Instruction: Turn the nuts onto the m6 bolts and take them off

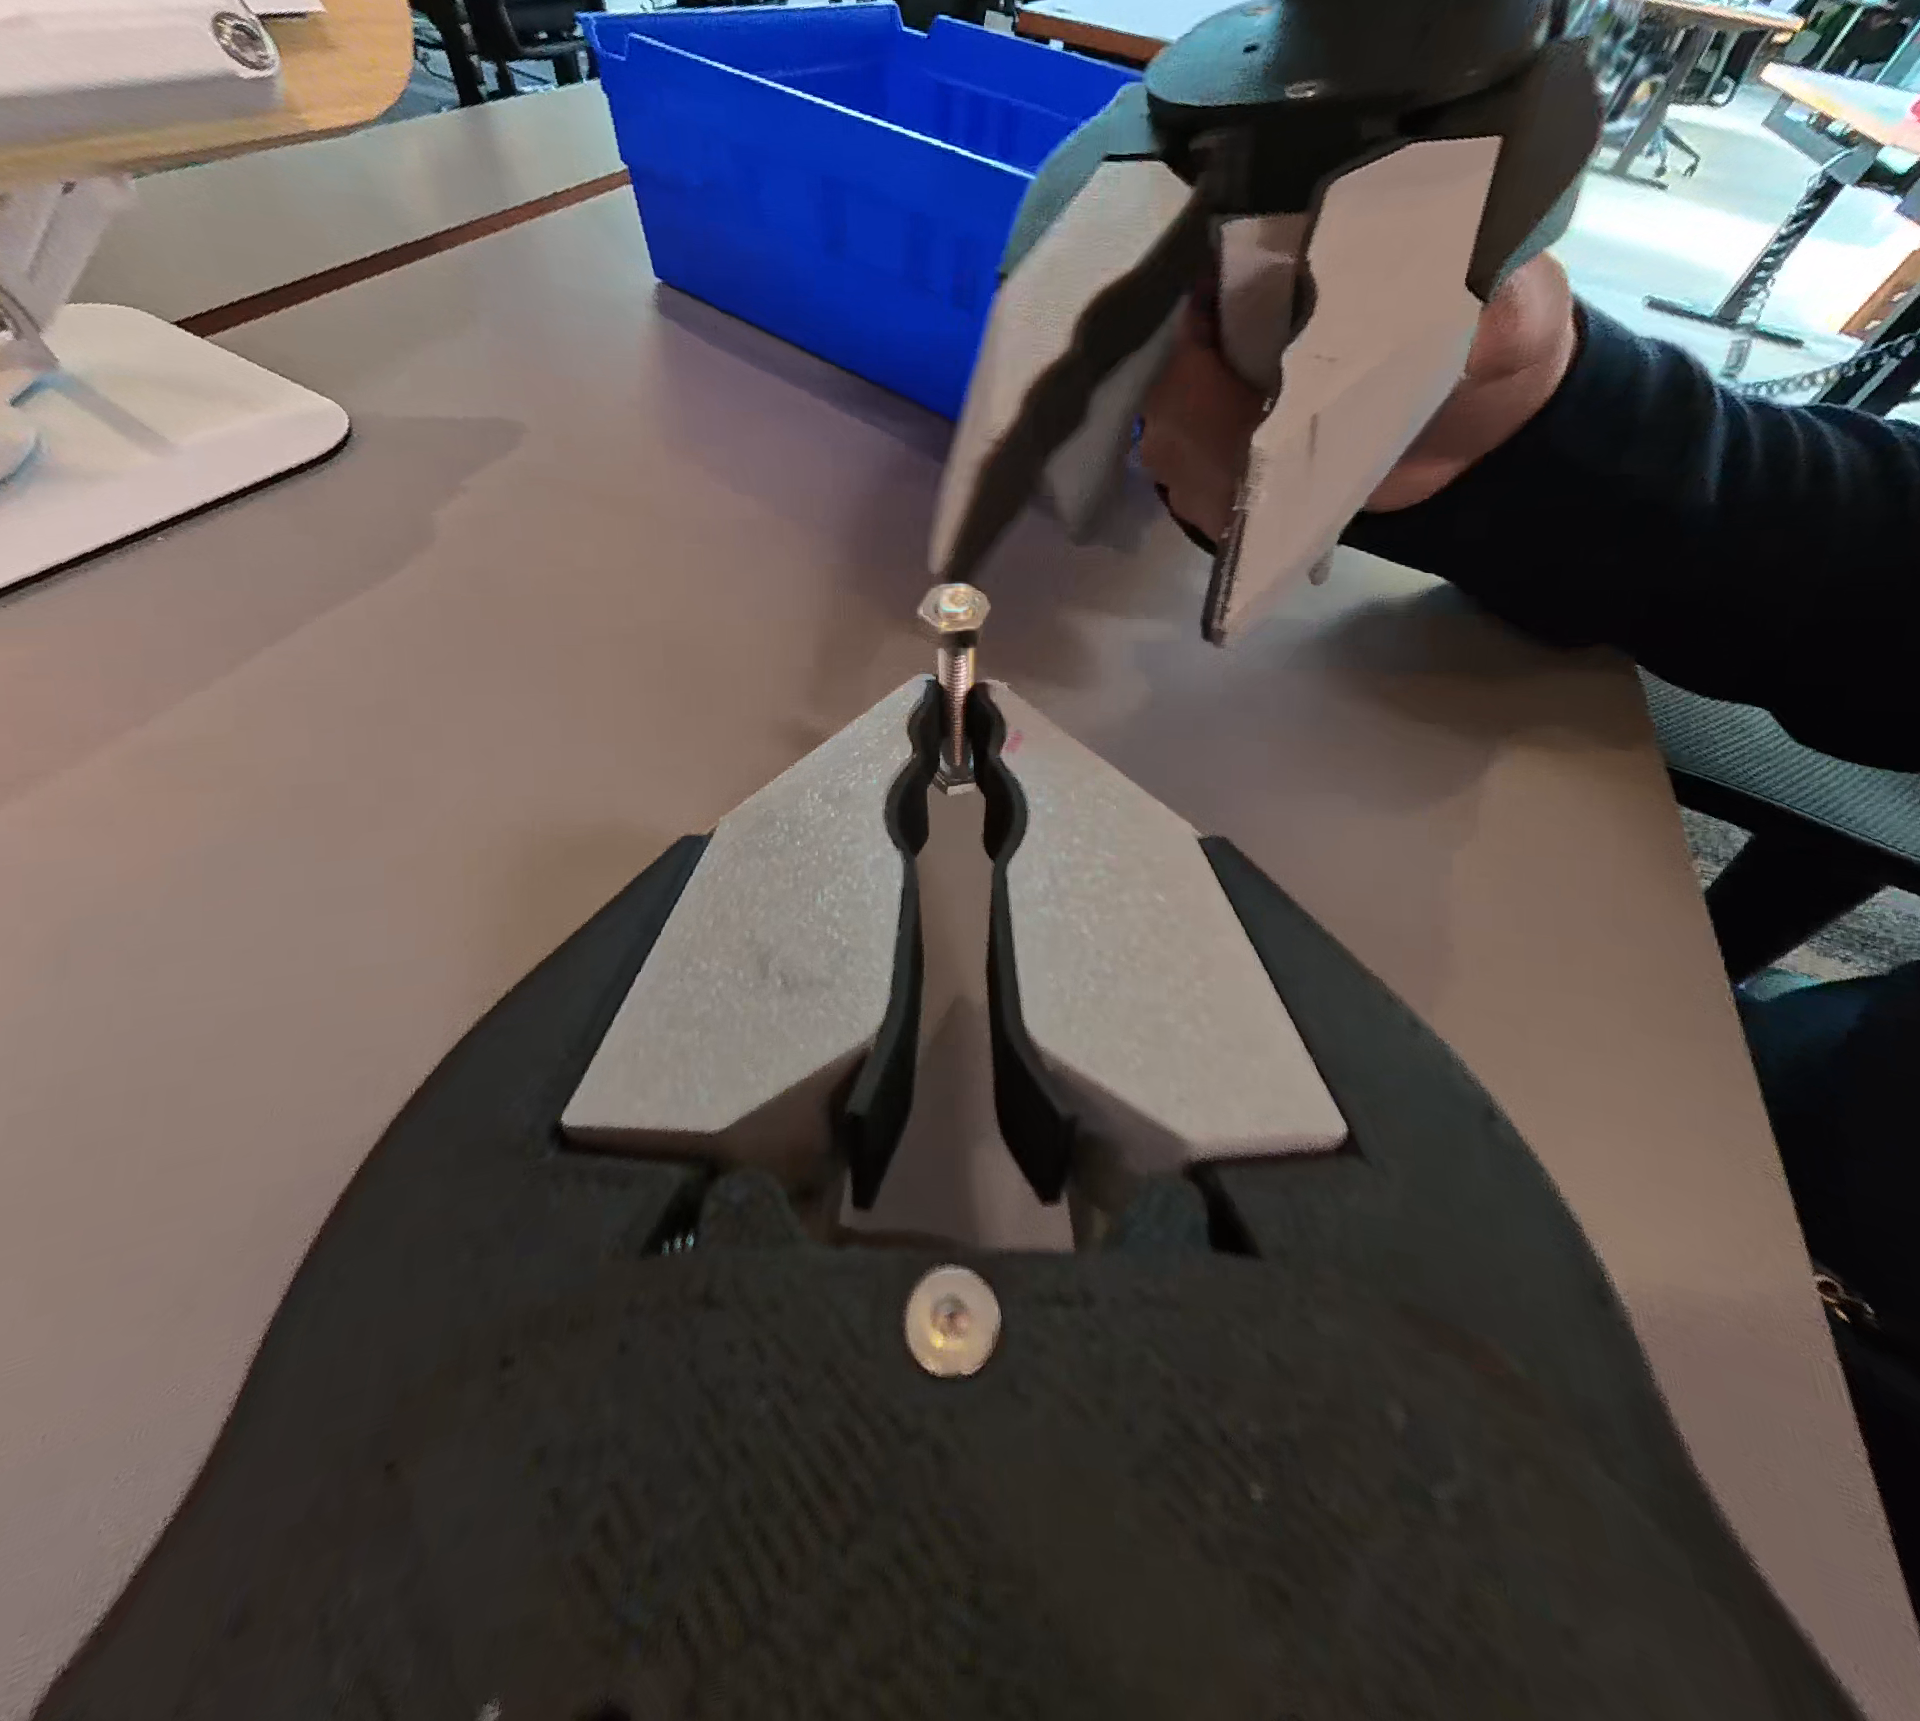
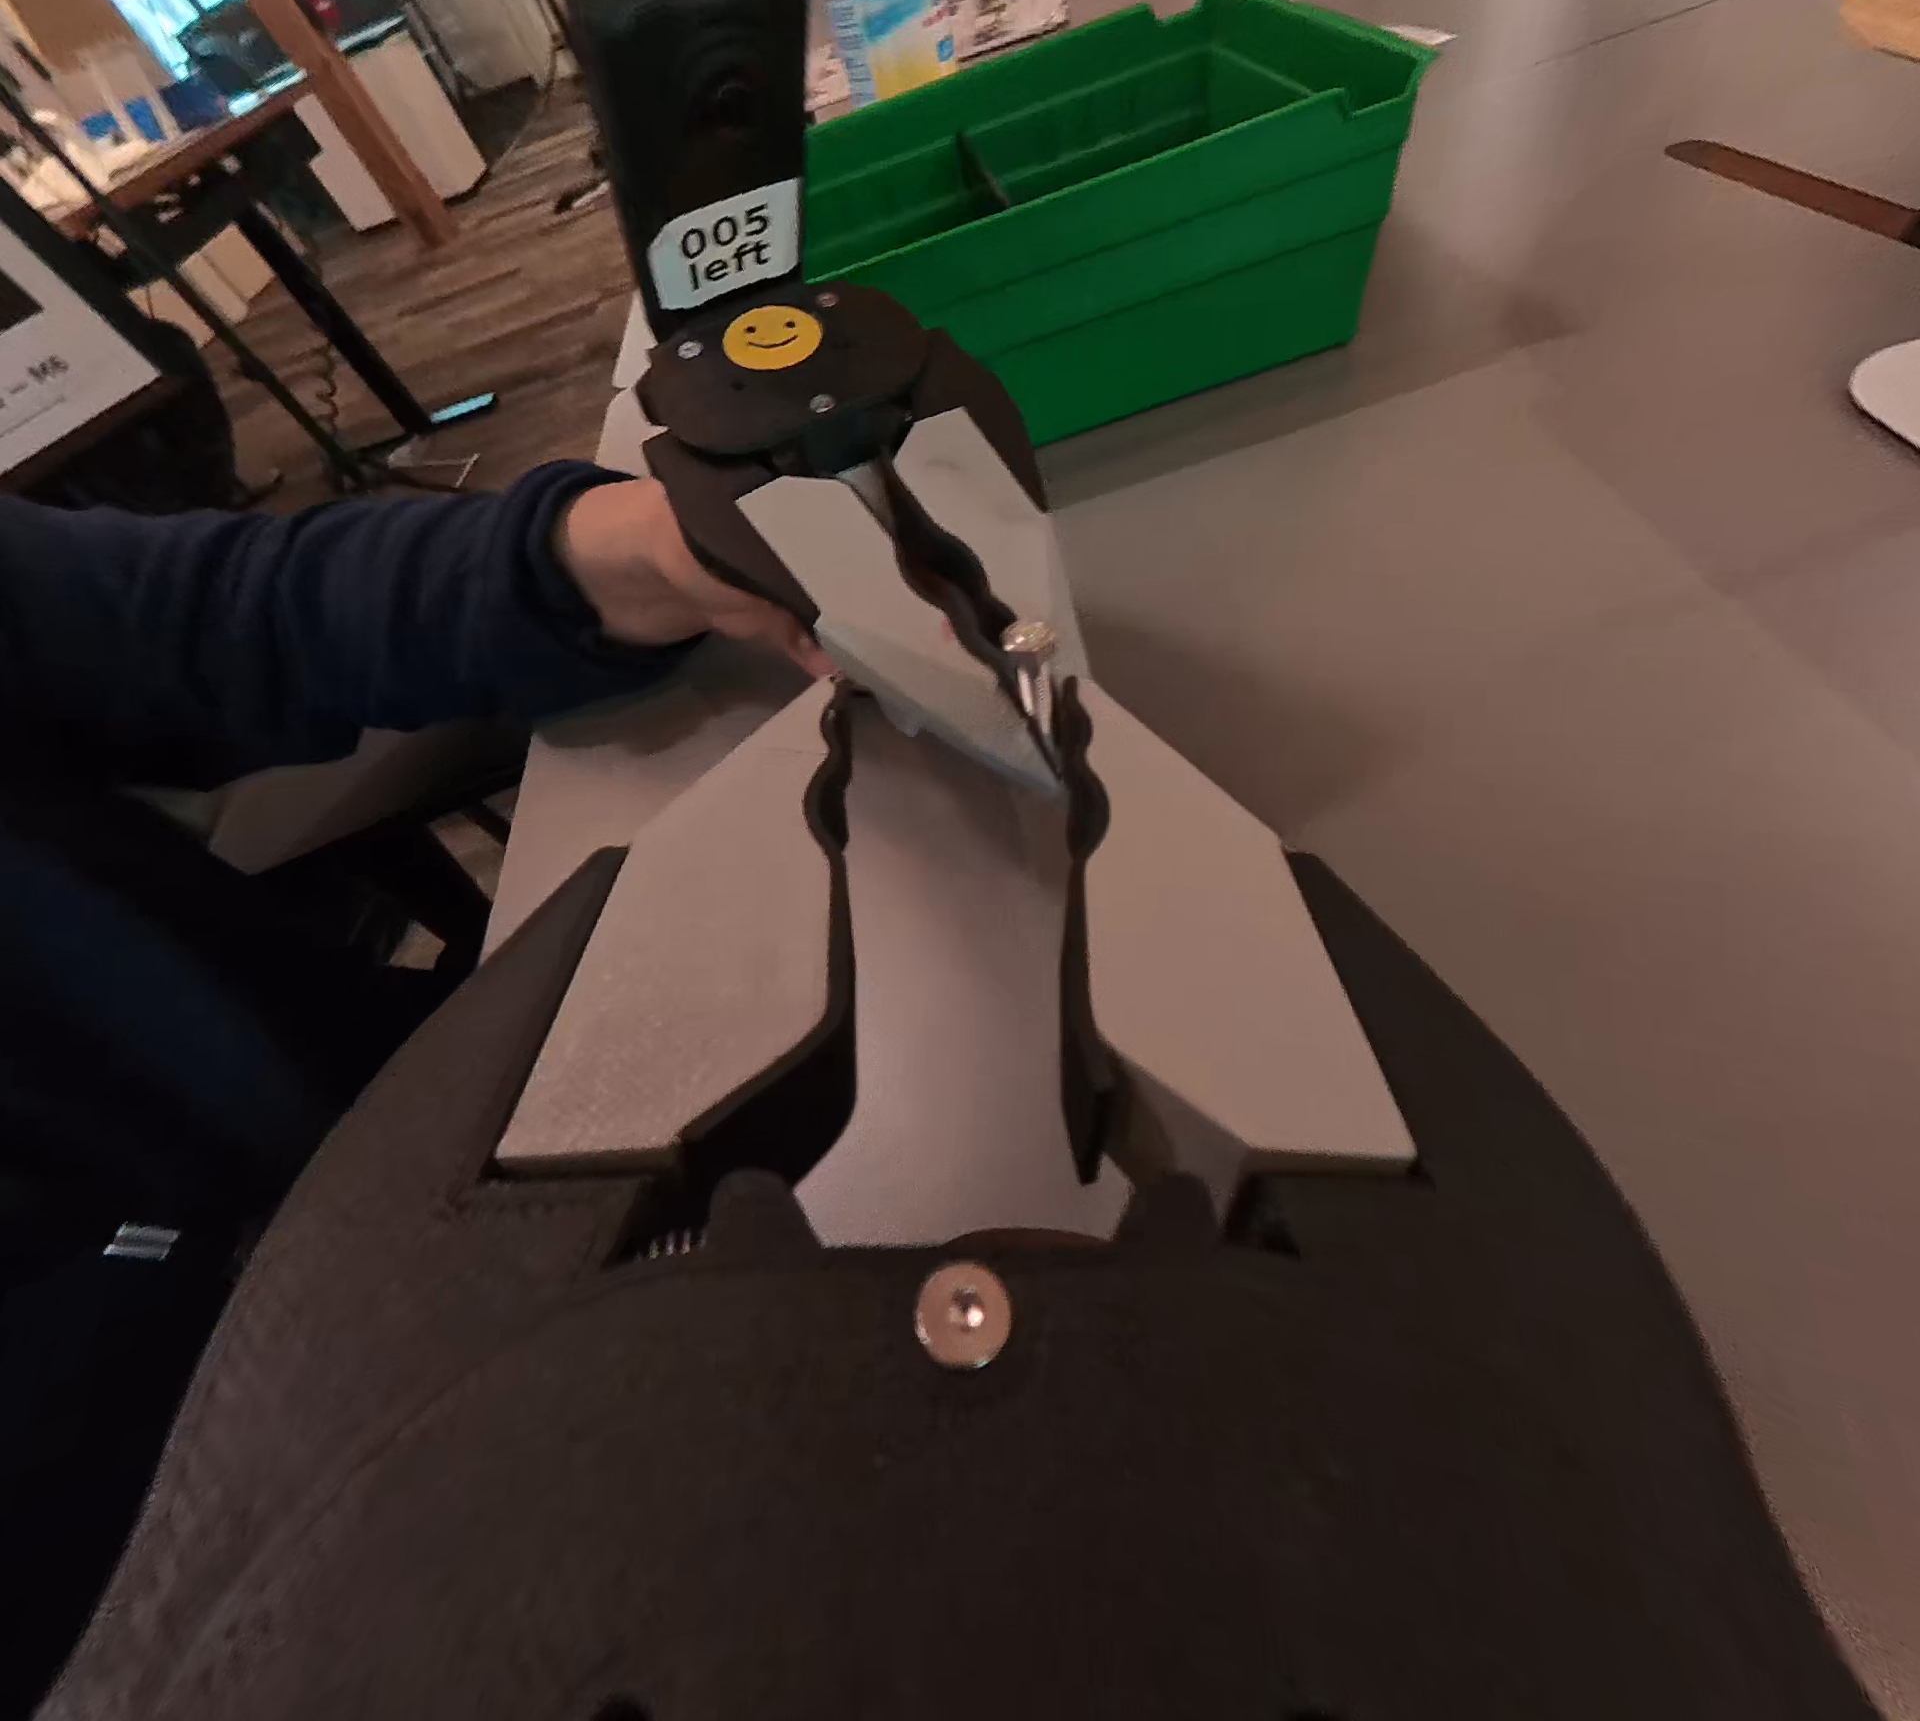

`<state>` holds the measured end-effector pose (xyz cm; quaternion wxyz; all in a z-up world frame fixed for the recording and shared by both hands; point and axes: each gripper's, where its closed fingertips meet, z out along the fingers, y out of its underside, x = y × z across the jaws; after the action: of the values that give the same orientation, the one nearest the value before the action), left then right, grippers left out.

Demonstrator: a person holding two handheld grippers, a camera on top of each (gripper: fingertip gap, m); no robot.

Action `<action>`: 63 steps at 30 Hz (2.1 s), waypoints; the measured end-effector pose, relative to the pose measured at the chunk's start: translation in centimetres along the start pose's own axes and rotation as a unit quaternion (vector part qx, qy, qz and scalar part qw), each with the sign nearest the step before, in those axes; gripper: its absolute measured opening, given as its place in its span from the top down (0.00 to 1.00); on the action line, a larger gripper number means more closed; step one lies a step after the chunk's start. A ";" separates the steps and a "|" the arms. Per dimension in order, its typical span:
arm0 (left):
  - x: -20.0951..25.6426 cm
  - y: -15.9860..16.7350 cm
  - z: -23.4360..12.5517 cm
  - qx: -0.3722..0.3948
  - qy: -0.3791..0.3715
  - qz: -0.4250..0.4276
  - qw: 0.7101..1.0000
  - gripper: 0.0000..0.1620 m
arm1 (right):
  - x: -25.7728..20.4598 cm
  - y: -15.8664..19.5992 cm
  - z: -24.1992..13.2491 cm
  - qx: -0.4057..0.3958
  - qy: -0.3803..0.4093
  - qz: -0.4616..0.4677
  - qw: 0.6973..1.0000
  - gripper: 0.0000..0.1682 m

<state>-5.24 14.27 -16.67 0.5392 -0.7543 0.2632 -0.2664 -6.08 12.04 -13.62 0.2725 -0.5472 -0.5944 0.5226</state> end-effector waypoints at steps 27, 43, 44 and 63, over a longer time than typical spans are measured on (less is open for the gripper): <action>-0.4 -0.3 -0.2 0.013 0.002 -0.032 0.999 0.98 | 0.5 -2.2 -1.2 0.079 -0.012 0.031 0.996 0.79; -0.3 -0.3 0.1 0.011 -0.006 -0.031 0.999 0.98 | 1.5 -0.4 0.7 0.026 0.033 0.018 0.999 0.85; 0.0 -0.2 0.3 0.007 -0.001 -0.026 1.000 0.98 | 1.5 -0.1 1.1 0.018 0.037 0.010 0.999 0.86; -1.2 -0.8 -0.1 0.029 -0.029 -0.051 0.998 0.79 | 1.9 -4.5 -7.6 0.088 0.198 -0.030 0.976 0.96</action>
<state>-6.13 15.24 -16.04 0.5544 -0.7580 0.2007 -0.2788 -1.38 16.95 -7.64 0.4468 -0.5958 -0.4966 0.4459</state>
